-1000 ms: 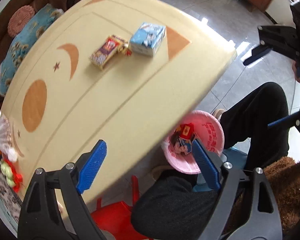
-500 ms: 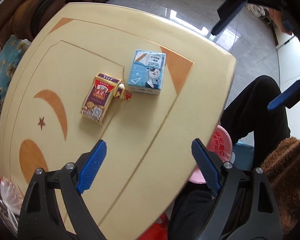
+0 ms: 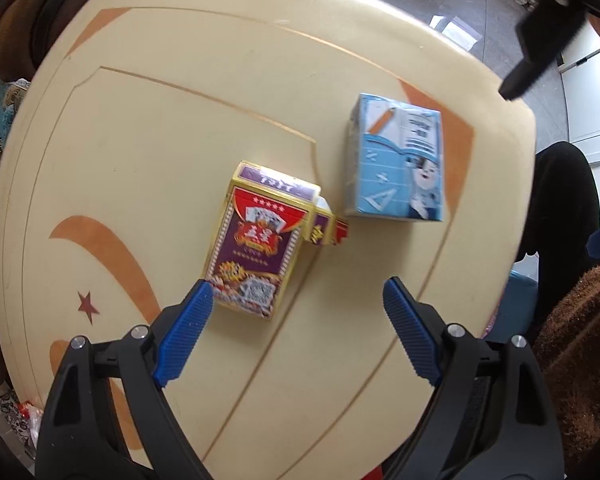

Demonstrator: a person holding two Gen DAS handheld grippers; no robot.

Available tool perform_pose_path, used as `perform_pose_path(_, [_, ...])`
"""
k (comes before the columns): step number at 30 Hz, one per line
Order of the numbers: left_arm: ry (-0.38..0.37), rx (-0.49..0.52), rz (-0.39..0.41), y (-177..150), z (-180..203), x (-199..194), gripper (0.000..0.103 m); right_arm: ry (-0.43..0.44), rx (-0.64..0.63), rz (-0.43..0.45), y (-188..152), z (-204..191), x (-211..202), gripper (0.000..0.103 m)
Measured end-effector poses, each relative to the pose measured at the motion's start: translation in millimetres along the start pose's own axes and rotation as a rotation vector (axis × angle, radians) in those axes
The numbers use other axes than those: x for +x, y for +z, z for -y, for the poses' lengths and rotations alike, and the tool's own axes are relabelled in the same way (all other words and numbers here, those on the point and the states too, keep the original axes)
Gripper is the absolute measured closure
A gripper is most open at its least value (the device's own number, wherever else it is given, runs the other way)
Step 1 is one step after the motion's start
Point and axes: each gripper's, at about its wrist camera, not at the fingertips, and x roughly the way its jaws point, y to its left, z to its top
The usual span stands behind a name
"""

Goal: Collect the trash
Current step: 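Move both open tools back over the table toward the card box and milk carton, then grasp the purple-gold card box with the left tool while the right tool grasps the milk carton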

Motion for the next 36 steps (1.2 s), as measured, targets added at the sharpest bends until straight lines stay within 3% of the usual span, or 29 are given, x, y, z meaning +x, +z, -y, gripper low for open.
perform_pose_path(17, [-0.017, 0.06, -0.101, 28.5, -25.4, 55.2, 0.018, 0.059, -0.12, -0.1, 7.9, 23.4, 42.2, 0.012])
perform_pose_path(23, [-0.046, 0.059, -0.097, 31.6, -34.3, 64.4, 0.018, 0.044, -0.164, -0.157, 10.4, 32.1, 60.3, 0.012])
perform_pose_path(27, [-0.061, 0.072, -0.078, 27.6, -31.5, 59.1, 0.015, 0.101, -0.191, -0.205, 11.9, 33.5, 74.8, 0.012])
perform_pose_path(31, [-0.071, 0.083, -0.076, 22.2, -33.8, 58.3, 0.013, 0.063, -0.228, -0.255, 8.6, 35.1, 91.0, 0.012])
perform_pose_path(36, [-0.05, 0.118, -0.078, 21.4, -16.6, 64.1, 0.006, 0.036, -0.253, -0.256, 7.1, 40.5, 101.1, 0.012])
